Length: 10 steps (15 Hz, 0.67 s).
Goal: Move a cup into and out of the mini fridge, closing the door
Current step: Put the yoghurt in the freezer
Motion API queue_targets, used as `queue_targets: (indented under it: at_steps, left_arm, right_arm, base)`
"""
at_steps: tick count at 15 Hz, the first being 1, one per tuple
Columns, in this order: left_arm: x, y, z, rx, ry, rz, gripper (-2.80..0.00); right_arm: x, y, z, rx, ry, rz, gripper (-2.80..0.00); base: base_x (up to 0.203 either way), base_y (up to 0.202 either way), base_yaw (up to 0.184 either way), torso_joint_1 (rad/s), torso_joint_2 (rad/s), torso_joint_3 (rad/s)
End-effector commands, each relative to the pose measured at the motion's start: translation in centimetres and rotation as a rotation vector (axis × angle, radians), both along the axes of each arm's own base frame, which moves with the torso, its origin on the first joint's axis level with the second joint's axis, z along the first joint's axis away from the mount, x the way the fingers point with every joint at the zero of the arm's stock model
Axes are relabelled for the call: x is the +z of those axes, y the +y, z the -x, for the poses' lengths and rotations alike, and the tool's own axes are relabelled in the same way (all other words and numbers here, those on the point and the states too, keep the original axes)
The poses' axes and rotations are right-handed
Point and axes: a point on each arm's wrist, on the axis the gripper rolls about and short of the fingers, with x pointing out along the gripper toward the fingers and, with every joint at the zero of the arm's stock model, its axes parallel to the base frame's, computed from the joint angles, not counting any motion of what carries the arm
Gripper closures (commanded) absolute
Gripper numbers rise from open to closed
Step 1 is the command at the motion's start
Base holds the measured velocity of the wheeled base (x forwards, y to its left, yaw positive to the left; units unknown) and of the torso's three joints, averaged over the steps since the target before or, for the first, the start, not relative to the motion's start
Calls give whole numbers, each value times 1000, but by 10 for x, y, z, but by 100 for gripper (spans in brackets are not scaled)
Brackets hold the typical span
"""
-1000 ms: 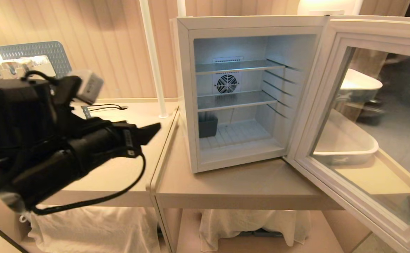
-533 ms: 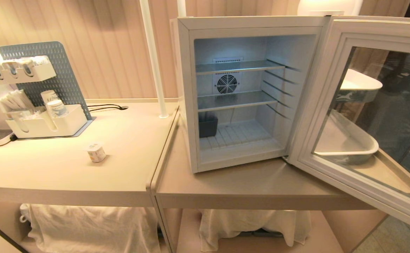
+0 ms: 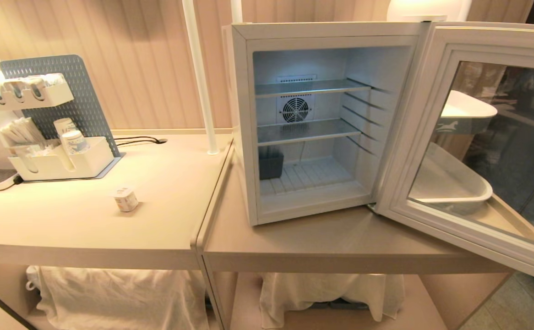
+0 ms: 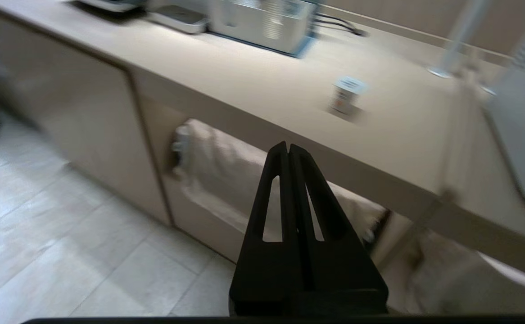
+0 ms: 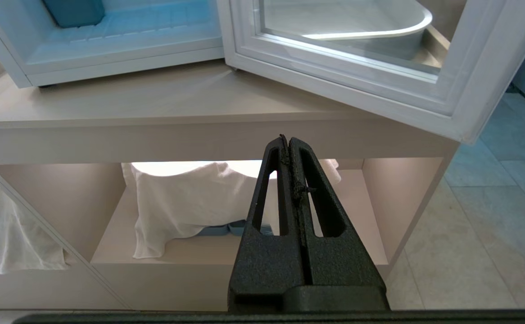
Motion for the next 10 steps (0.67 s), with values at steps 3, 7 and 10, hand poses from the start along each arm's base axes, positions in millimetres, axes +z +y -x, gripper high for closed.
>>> queue_targets:
  at_steps: [3,7,10]
  left_arm:
    - [-43,-7,66,-419,-68,-142,0]
    - [-71,-8,66,-496,1,-69,0]
    - [-103,-8,-7,-475,-6,-79,0]
  right_arm:
    - [0,0,0,0,0,0,0]
    - [0,0,0,0,0,0,0]
    - [0,0,0,0,0,-2,0]
  base:
    - [0,0,0,0,0,0]
    - [0,0,0,0,0,0]
    - [0,0,0,0,0,0]
